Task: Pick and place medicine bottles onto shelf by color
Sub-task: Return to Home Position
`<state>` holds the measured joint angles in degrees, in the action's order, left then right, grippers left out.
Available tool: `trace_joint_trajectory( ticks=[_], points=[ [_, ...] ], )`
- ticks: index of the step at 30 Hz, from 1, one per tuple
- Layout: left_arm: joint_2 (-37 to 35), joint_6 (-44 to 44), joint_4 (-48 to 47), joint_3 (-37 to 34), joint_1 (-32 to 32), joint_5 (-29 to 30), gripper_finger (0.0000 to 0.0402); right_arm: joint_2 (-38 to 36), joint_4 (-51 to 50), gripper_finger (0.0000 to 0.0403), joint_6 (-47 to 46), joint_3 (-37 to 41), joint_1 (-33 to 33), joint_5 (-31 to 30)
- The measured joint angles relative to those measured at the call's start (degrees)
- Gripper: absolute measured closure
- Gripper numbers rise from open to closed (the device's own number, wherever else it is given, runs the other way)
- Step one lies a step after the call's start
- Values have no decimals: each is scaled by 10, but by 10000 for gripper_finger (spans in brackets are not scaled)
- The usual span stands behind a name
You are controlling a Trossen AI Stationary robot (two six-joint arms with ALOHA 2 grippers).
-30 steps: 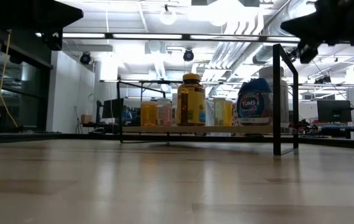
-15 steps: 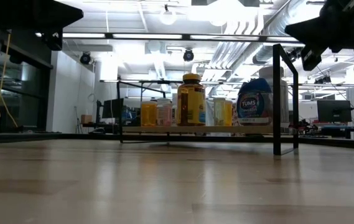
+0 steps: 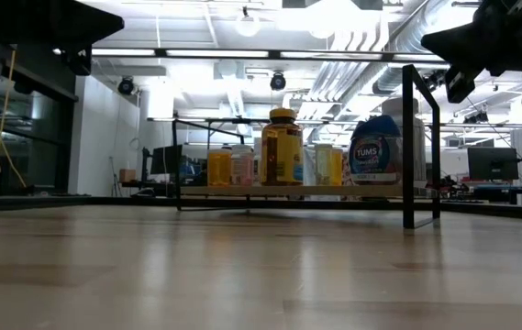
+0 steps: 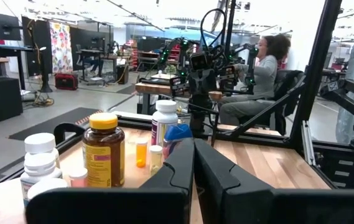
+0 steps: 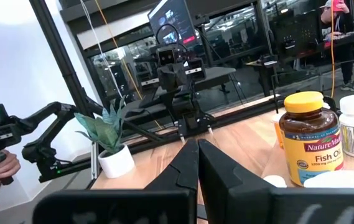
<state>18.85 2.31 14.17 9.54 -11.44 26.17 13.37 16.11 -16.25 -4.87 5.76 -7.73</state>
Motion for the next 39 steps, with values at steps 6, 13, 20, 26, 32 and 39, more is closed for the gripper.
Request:
trace_joint_trajectory(
  ticks=[6,13,20,26,32,39],
  points=[
    [0,0,0,0,0,0,399,0,-2,403,0,0,0,0],
    [0,12,-43,0,7,15,400,0,-8,403,-4,0,0,-1],
    [-20,9,-57,-11,53,-27,401,0,-8,403,-4,0,0,-1],
    [-56,20,-34,-46,115,-89,401,0,-9,403,-4,0,0,-1],
    [-94,21,-81,-45,160,-149,401,0,-17,403,-5,0,0,-1],
    [-135,41,-105,-46,184,-161,401,0,-36,403,-19,0,0,-1]
  ],
)
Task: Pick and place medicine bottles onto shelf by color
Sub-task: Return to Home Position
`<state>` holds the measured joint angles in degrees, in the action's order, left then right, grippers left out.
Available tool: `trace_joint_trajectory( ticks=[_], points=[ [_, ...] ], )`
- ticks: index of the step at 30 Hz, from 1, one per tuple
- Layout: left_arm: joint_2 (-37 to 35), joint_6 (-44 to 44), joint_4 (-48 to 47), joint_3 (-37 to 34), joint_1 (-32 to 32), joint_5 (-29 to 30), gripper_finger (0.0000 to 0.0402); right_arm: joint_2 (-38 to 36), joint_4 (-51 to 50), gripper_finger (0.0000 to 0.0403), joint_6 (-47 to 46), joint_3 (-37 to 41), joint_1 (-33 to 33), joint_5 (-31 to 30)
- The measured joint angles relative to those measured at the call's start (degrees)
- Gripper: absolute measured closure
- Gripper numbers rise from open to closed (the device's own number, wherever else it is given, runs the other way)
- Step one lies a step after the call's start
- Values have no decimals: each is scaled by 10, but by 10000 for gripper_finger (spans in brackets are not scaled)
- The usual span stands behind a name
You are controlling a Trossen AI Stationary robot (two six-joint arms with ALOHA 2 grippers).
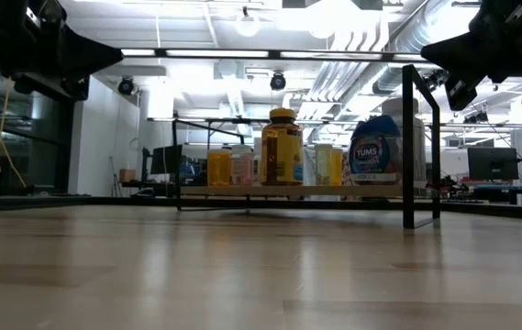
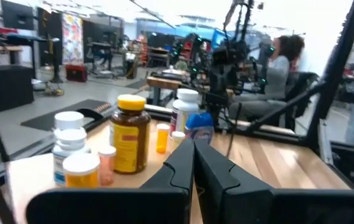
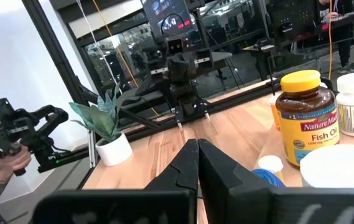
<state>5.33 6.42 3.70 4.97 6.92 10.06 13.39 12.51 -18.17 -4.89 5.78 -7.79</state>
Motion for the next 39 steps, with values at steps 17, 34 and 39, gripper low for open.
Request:
trace_joint_trajectory(
  ticks=[17,34,39],
  points=[
    [-36,32,-15,-43,-2,20,401,0,1,403,2,0,0,0],
    [-34,18,-16,-43,-2,6,401,-20,3,403,18,13,-6,-3],
    [-34,20,-12,-43,-2,29,401,-68,-32,403,30,12,-10,-5]
  ],
)
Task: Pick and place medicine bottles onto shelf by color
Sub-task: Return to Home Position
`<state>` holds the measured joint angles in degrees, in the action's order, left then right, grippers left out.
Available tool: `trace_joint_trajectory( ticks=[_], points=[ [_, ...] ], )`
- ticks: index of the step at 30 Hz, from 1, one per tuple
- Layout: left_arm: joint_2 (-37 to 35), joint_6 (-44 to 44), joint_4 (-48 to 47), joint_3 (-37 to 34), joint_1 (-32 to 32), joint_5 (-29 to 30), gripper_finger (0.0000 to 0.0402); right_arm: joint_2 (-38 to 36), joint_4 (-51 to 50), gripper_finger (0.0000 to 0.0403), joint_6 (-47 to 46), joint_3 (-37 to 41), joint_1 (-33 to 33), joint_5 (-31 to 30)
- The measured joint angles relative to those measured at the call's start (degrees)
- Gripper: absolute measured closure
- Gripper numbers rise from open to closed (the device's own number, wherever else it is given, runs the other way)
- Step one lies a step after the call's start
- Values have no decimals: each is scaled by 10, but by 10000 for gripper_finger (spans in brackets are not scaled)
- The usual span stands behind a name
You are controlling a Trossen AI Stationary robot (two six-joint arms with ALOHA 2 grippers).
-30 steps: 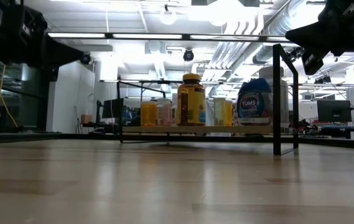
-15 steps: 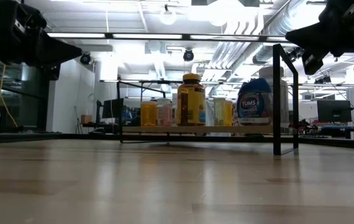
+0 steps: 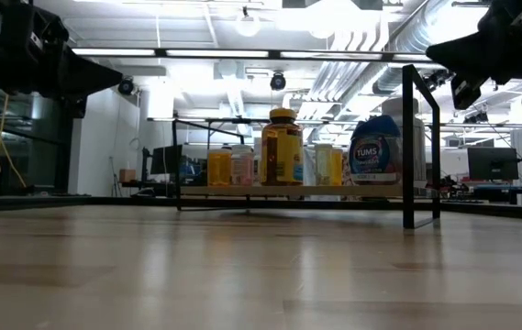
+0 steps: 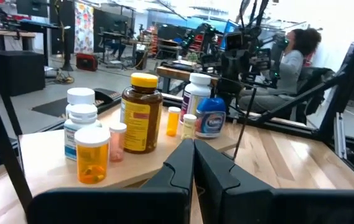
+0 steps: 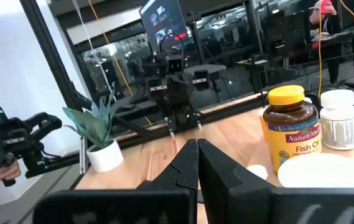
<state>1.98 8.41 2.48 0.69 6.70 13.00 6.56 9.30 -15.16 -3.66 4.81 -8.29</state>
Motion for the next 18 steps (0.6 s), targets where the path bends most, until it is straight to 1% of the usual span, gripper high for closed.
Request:
trace_joint_trajectory(
  ticks=[2,5,7,10,13,16,18],
  points=[
    [0,4,0,0,0,0,401,-17,-11,403,0,1,2,0],
    [0,4,0,0,0,0,401,-38,19,403,6,24,15,0],
    [0,4,0,0,0,0,401,-48,5,403,14,31,26,-1],
    [0,4,0,0,0,0,401,-49,-4,403,12,31,42,-21],
    [0,4,0,0,0,0,401,-49,-24,403,14,31,59,-19],
    [0,4,0,0,0,0,401,-47,-70,403,26,31,71,-16],
    [0,4,0,0,0,0,401,-40,-71,403,33,31,74,-7]
  ],
)
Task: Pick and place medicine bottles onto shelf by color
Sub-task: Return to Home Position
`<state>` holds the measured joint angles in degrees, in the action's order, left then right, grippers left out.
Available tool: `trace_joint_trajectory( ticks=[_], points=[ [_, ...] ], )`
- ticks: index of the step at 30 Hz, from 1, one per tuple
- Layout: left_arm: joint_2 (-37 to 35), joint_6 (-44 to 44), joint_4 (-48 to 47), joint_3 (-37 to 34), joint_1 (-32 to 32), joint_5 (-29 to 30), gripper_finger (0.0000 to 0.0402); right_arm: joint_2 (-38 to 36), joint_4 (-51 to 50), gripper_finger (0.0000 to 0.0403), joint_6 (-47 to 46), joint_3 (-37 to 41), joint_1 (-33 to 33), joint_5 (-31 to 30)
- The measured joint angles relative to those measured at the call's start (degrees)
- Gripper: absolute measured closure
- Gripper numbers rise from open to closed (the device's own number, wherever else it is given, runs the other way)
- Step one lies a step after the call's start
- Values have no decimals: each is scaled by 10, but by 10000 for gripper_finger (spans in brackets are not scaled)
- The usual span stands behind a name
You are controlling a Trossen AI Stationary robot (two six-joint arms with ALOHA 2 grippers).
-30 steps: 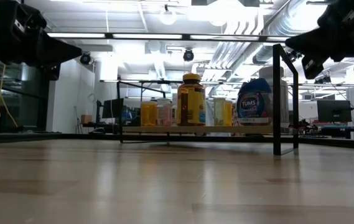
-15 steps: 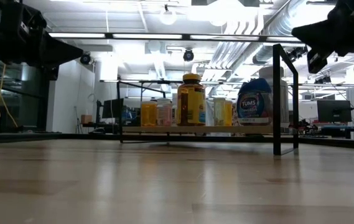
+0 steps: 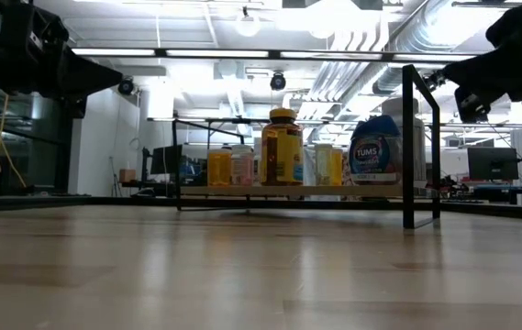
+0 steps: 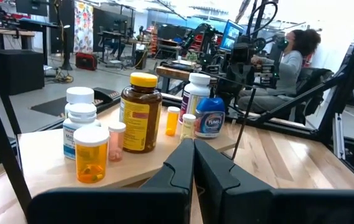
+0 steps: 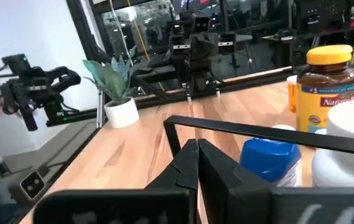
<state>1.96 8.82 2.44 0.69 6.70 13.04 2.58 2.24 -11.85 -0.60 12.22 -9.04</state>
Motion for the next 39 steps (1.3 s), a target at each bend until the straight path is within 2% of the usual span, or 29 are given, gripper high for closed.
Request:
trace_joint_trajectory(
  ticks=[9,23,39],
  points=[
    [0,0,0,0,0,0,401,0,0,403,63,0,-1,-3],
    [-3,0,2,0,0,0,401,0,0,403,-74,0,-1,-4],
    [-3,0,1,0,0,0,401,-26,1,403,-76,0,-26,-3]
  ],
)
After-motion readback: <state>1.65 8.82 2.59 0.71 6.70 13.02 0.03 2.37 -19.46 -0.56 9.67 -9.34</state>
